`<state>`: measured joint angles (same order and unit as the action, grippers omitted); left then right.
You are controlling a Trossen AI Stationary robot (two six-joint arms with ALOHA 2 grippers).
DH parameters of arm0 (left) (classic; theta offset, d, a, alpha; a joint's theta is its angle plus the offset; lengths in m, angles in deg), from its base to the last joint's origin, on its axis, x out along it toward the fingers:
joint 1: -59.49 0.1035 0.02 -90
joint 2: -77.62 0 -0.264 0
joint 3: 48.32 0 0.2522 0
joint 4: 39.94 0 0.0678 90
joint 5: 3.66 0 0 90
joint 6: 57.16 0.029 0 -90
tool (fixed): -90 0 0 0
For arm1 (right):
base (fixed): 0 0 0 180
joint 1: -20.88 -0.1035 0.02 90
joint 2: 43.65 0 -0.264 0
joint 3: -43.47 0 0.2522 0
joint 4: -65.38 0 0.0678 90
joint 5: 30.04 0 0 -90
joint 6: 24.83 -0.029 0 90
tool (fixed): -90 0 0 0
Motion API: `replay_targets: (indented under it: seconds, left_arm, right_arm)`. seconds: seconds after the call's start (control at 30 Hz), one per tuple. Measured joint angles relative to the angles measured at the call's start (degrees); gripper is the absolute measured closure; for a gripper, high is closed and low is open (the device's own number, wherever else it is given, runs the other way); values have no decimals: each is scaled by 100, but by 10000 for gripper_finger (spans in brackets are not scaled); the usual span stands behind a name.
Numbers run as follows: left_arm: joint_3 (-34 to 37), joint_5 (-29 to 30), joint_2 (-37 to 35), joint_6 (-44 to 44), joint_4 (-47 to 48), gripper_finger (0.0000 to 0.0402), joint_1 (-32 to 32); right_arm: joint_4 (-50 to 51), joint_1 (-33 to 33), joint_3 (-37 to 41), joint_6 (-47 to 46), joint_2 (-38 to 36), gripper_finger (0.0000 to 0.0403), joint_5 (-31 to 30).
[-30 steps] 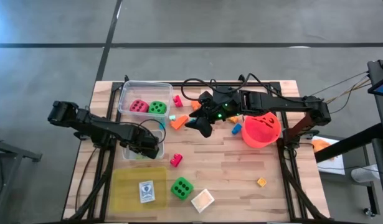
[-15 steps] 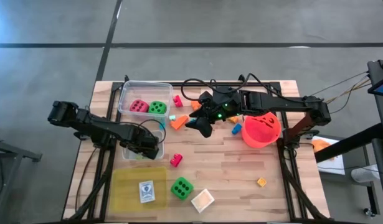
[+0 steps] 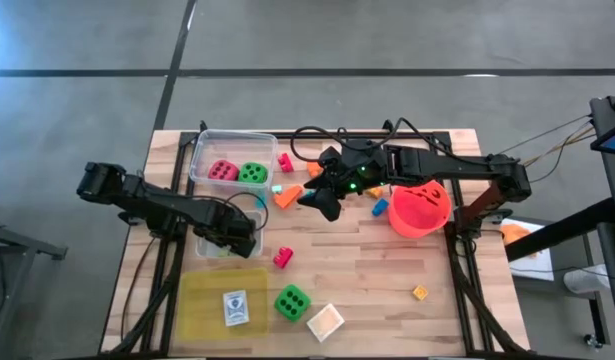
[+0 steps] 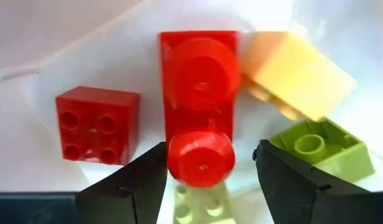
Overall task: Pick & Place Toys
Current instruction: Put the red game piece into the white bin
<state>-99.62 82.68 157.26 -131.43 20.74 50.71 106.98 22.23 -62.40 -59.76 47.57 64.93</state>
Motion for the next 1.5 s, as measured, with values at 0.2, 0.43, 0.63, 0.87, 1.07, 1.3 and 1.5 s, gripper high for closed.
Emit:
replay_targets:
  seconds: [0.2,0.43,0.63,0.87,1.07,1.3,1.5]
  left_arm:
    - [-361,-31,-48,225,234,168,0]
    - [-668,48,-225,248,1219,167,0]
    - [-1248,165,-467,552,1155,169,-5]
    - [-2374,271,-101,1327,962,217,-13]
    - [-3104,280,562,1969,906,258,-13]
    - [-3379,276,1172,2441,808,267,-13]
    - [-3341,107,1468,2687,584,260,-16]
  right_arm:
    - [50,0,0,0,0,110,2]
    - [74,0,0,20,-2,110,4]
    - [70,2,0,44,-2,110,4]
    - [68,2,-15,44,-207,110,-35]
    - [557,4,-15,107,-571,110,-202]
    - [1671,-37,7,88,-1058,110,-475]
    - [2514,-200,20,61,-1462,110,-878]
